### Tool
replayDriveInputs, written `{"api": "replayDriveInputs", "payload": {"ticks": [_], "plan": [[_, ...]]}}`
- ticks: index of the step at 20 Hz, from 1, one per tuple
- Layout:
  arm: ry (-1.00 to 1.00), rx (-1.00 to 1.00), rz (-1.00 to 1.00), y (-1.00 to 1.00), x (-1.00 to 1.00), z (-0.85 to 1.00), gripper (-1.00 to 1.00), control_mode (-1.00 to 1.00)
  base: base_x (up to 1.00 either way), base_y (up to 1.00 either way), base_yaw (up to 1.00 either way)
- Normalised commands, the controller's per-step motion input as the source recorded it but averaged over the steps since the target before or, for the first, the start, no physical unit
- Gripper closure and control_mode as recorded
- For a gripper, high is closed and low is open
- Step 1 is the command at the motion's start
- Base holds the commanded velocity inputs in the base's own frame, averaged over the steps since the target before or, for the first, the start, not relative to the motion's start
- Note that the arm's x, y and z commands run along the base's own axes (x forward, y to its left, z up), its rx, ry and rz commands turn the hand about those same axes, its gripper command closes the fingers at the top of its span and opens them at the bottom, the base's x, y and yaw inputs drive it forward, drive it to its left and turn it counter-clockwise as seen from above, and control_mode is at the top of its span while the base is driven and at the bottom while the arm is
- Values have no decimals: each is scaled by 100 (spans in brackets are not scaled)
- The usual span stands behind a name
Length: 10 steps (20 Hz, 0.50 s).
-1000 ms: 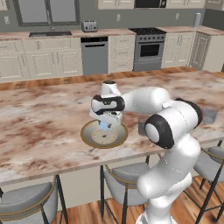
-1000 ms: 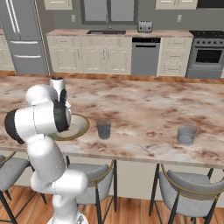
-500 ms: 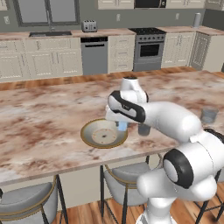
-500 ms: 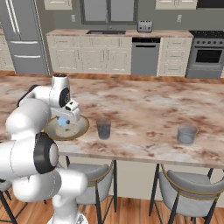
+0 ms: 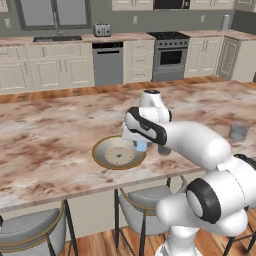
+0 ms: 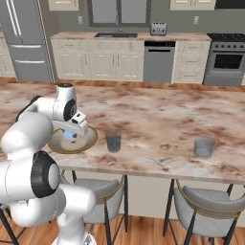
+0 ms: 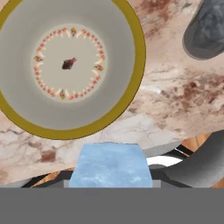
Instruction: There are four ice cubes in the ice bowl. Place two ice cubes in each glass of water.
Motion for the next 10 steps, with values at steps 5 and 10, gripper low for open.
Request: {"api": "replayDriveInputs", "payload": {"ticks": [5,10], "plan": [[0,0,0,0,0,0,100,100,0,0,0],[0,0,0,0,0,0,100,100,0,0,0]]}}
